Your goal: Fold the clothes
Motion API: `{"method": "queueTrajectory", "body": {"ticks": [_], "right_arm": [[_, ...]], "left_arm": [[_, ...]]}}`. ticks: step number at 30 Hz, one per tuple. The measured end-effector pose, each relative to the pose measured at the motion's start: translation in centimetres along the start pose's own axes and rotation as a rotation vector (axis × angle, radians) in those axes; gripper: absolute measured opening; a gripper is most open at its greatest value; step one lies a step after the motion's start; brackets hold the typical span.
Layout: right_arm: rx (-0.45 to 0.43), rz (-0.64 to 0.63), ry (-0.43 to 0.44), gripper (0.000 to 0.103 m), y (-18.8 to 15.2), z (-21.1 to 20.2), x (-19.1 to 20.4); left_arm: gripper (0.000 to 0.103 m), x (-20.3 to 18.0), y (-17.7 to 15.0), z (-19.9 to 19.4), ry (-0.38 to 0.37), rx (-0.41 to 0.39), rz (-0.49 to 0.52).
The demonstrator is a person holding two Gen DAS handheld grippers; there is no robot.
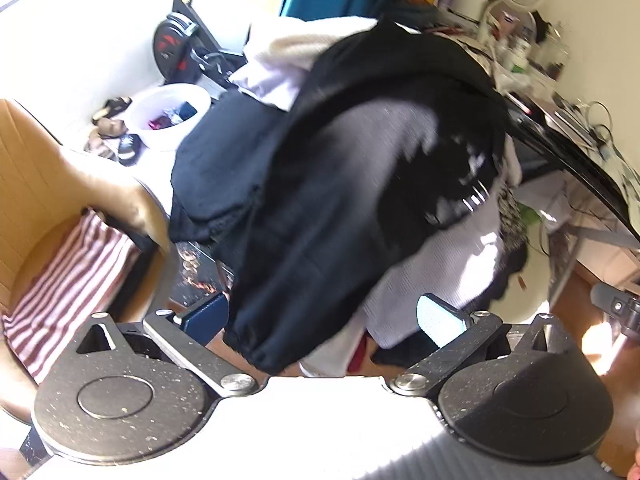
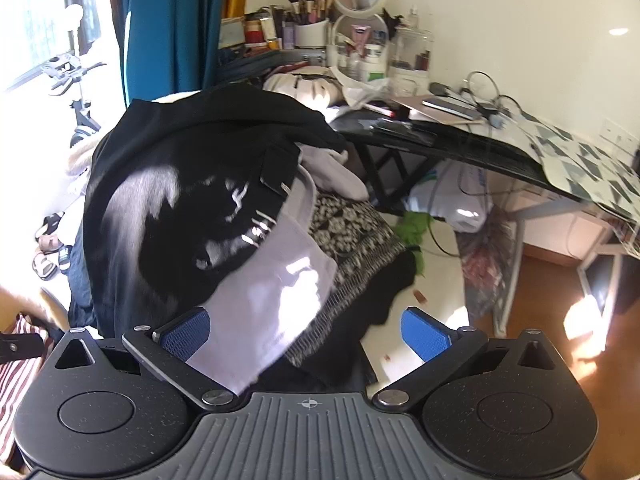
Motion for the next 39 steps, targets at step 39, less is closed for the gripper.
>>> {"method": "queueTrajectory", "body": {"ticks": [39], "right_arm": [[-0.076,-0.225,0.267,0.102,24.4,17.3,23.3]], "left_arm": [[0.103,12.2,14.7,5.9,0.218,-0.028,-0.278]]}}
Point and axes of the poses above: each gripper's, at about its wrist camera, not at the fingertips, and z roughly the way its jaws point, x to its left, y to its top, the point moved 10 cm from there along z, roughly the way its jaws point, and after that the axes turned 12 degrees about x, right-handed, at the moved point
